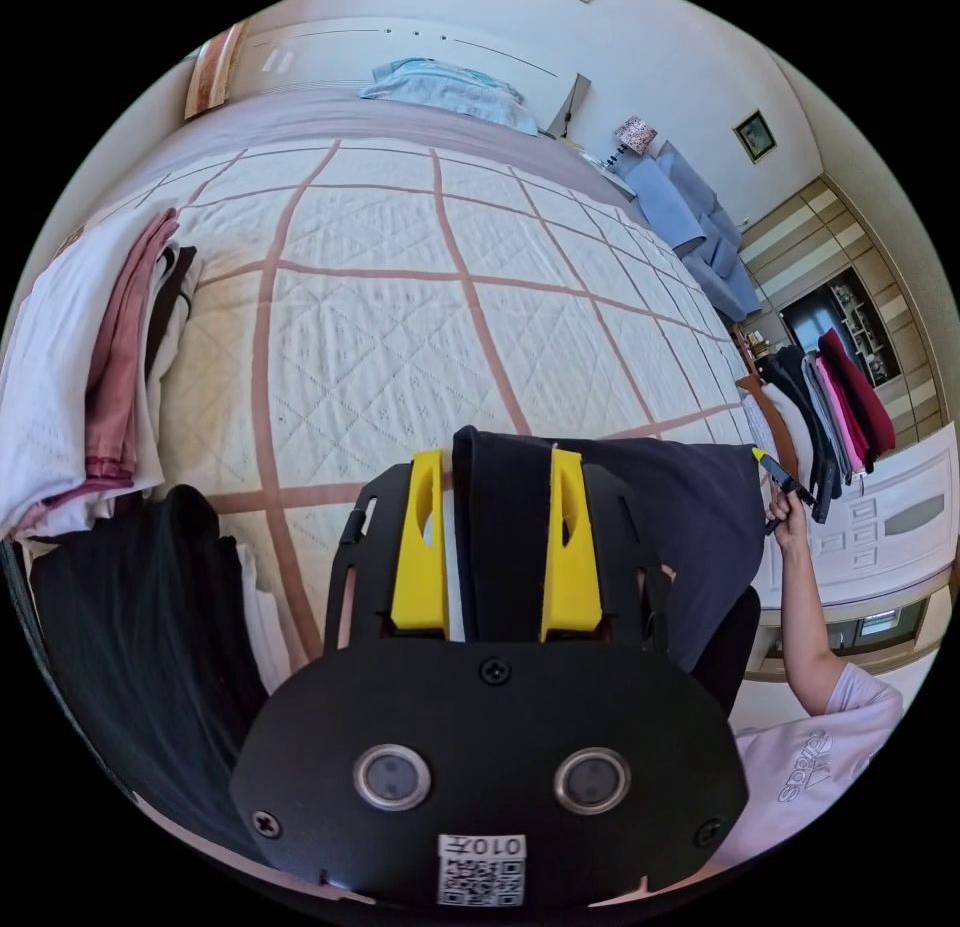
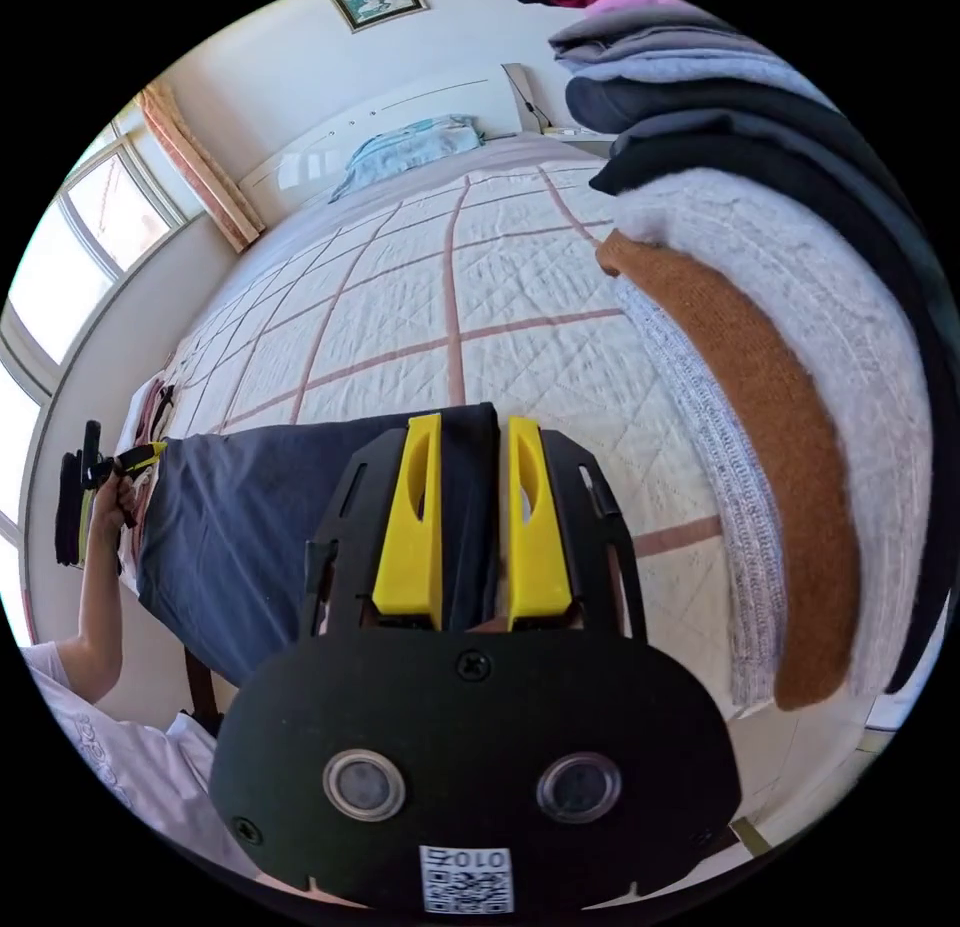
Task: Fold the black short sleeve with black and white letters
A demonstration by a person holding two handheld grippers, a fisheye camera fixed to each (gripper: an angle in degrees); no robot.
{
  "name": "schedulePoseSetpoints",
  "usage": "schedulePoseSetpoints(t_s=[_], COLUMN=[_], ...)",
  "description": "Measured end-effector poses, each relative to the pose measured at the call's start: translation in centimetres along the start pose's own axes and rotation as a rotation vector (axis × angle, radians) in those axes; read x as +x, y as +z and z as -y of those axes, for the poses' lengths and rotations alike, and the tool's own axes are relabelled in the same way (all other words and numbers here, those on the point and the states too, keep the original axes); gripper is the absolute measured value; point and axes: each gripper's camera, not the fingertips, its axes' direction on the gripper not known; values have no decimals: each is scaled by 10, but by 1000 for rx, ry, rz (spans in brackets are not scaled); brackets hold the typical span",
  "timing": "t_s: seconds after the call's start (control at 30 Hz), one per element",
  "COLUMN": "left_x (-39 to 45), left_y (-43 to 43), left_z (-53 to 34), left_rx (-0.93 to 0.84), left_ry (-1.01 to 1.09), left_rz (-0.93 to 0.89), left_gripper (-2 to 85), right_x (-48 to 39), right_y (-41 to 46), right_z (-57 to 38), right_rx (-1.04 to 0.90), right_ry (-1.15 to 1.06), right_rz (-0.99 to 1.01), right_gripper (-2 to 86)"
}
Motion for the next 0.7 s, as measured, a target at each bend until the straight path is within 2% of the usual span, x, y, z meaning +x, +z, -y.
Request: schedulePoseSetpoints(t_s=[0.13, 0.23, 0.33, 0.53, 0.7], left_x=[-6, -21, -25, -19, -8], left_y=[-3, -17, -20, 13, -9], left_z=[0, -6, -3, 6, -2], left_rx=[84, 162, 161, 94, 30], left_ry=[46, 22, 25, 29, 85], left_rz=[-143, -148, -104, 14, 98], left_gripper=[48, 24, 12, 13, 33], right_x=[-30, -49, -53, -75, -76], right_y=[-6, -32, -62, 5, -21], right_z=[3, 10, 29, 60, 34], right_rx=[-13, -13, 27, -167, -39], right_ry=[-108, -150, -145, -220, -109], right_rz=[-50, -155, -159, -276, -219], right_gripper=[51, 30, 22, 23, 44])
